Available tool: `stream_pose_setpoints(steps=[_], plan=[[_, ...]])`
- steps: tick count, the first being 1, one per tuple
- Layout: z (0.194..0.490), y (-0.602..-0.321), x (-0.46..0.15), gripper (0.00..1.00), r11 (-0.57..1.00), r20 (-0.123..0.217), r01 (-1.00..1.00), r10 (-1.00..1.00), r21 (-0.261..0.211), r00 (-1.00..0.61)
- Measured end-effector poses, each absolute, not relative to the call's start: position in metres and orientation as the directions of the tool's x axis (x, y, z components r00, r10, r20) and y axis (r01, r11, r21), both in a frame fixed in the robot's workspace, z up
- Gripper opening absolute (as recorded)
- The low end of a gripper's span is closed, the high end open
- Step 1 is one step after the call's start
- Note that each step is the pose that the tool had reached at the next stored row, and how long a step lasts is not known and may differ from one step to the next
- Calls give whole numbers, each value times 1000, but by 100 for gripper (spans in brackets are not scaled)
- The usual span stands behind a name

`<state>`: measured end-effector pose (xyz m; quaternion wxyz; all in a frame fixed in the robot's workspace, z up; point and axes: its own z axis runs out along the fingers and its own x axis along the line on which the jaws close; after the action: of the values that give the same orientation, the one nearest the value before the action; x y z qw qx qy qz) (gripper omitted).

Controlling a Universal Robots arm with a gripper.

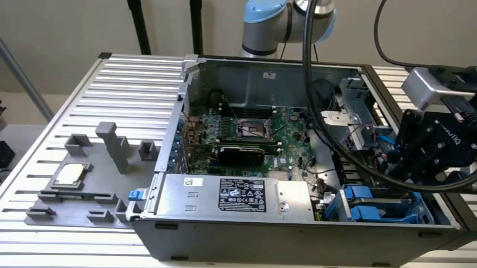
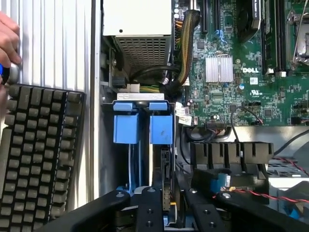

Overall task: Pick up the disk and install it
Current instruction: 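Insert the first disk wire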

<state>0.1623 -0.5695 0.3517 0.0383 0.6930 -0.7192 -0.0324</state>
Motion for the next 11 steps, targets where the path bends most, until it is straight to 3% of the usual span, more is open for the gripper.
stream_pose_setpoints(steps=[11], plan=[[358, -570, 159, 100, 37, 9, -995, -999, 92, -37]])
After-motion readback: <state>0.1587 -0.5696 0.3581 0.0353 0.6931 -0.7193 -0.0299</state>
